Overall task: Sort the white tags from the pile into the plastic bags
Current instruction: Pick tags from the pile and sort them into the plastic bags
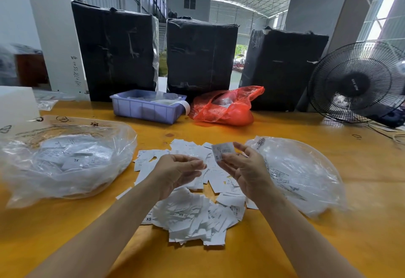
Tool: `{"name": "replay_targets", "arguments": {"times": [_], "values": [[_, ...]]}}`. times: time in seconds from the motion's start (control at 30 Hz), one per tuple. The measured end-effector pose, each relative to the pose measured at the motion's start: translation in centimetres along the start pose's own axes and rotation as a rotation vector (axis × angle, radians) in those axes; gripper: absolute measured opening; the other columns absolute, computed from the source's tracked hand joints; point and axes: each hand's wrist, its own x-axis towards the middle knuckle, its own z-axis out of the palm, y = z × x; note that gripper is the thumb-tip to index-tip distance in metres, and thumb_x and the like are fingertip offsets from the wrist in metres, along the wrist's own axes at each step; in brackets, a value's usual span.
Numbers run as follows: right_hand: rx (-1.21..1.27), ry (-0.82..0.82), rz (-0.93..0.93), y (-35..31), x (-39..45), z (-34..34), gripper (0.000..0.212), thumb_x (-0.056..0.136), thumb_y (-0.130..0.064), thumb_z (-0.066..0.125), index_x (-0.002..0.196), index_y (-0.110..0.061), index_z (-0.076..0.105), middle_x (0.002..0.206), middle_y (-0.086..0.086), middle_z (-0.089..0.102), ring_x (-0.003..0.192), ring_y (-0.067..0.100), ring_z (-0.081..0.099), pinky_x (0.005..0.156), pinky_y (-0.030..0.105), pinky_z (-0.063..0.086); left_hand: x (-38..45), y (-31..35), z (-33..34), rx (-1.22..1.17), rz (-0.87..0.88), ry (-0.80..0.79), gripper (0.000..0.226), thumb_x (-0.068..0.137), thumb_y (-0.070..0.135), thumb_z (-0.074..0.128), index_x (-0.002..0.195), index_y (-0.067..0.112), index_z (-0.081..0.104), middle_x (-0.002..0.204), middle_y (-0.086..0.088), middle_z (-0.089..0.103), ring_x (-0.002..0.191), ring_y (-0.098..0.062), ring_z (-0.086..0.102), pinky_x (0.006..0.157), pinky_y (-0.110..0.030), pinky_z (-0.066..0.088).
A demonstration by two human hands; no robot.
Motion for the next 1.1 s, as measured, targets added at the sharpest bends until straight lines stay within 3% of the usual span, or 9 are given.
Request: {"name": "replay_targets", "arguments": {"times": [0.13, 0.5, 0.63, 0.83, 1.0, 1.1], "values": [[-0.100, -0.031, -0.070, 0.3, -0.2, 0.3, 0.006, 0.084, 0.001, 0.063, 0.089, -0.001, 0.062, 0.083, 0.015, 0.070, 0.071, 0.023, 0.069, 0.066, 0.029, 0.059, -0.2, -0.1, 0.3, 0.057, 0.014, -0.024, 0.035, 0.056, 0.011, 0.077, 0.087, -0.003, 0.069, 0.079, -0.013, 0.074, 0.063, -0.016, 0.070, 0.054, -0.018, 0.054], [-0.573, 0.016, -0.336, 0.9, -0.5, 0.7, 0.013, 0.082, -0.002, 0.068, 0.076, -0.013, 0.065, 0.074, 0.009, 0.069, 0.066, 0.017, 0.065, 0.060, 0.022, 0.052, -0.3, -0.3, 0.2, 0.101, 0.021, -0.025, 0.032, 0.060, 0.012, 0.077, 0.089, -0.001, 0.069, 0.079, -0.012, 0.074, 0.065, -0.015, 0.070, 0.055, -0.018, 0.055], [-0.661, 0.029, -0.381, 1.0, -0.5, 0.7, 0.007, 0.081, -0.003, 0.069, 0.077, -0.007, 0.065, 0.079, 0.017, 0.069, 0.071, 0.025, 0.065, 0.065, 0.036, 0.053, -0.1, -0.3, 0.2, 0.114, 0.016, -0.018, 0.029, 0.066, 0.009, 0.077, 0.091, -0.002, 0.069, 0.080, -0.011, 0.074, 0.064, -0.014, 0.070, 0.054, -0.018, 0.055], [-0.656, -0.083, -0.302, 1.2, -0.6, 0.8, 0.002, 0.083, -0.001, 0.067, 0.081, -0.001, 0.066, 0.073, 0.009, 0.067, 0.063, 0.012, 0.060, 0.054, 0.015, 0.047, 0.1, -0.6, 0.2, 0.139, 0.019, -0.019, 0.013, 0.077, 0.009, 0.072, 0.086, 0.001, 0.071, 0.074, -0.010, 0.074, 0.060, -0.012, 0.069, 0.051, -0.017, 0.052], [-0.672, -0.178, -0.152, 1.0, -0.5, 0.4, 0.003, 0.086, -0.004, 0.066, 0.087, -0.001, 0.066, 0.068, 0.006, 0.062, 0.055, 0.010, 0.056, 0.051, 0.016, 0.042, 0.2, -0.5, 0.2, 0.106, 0.007, 0.019, 0.021, 0.083, 0.022, 0.066, 0.082, 0.002, 0.071, 0.067, -0.011, 0.071, 0.058, -0.015, 0.069, 0.049, -0.019, 0.054], [-0.773, -0.254, -0.066, 1.1, -0.5, 0.4, 0.014, 0.095, -0.005, 0.053, 0.097, -0.002, 0.065, 0.069, 0.004, 0.054, 0.055, 0.008, 0.049, 0.053, 0.018, 0.043, 0.3, -0.6, 0.2, 0.136, -0.007, 0.041, 0.030, 0.087, 0.029, 0.062, 0.082, 0.000, 0.070, 0.064, -0.009, 0.070, 0.058, -0.016, 0.068, 0.052, -0.022, 0.055]]}}
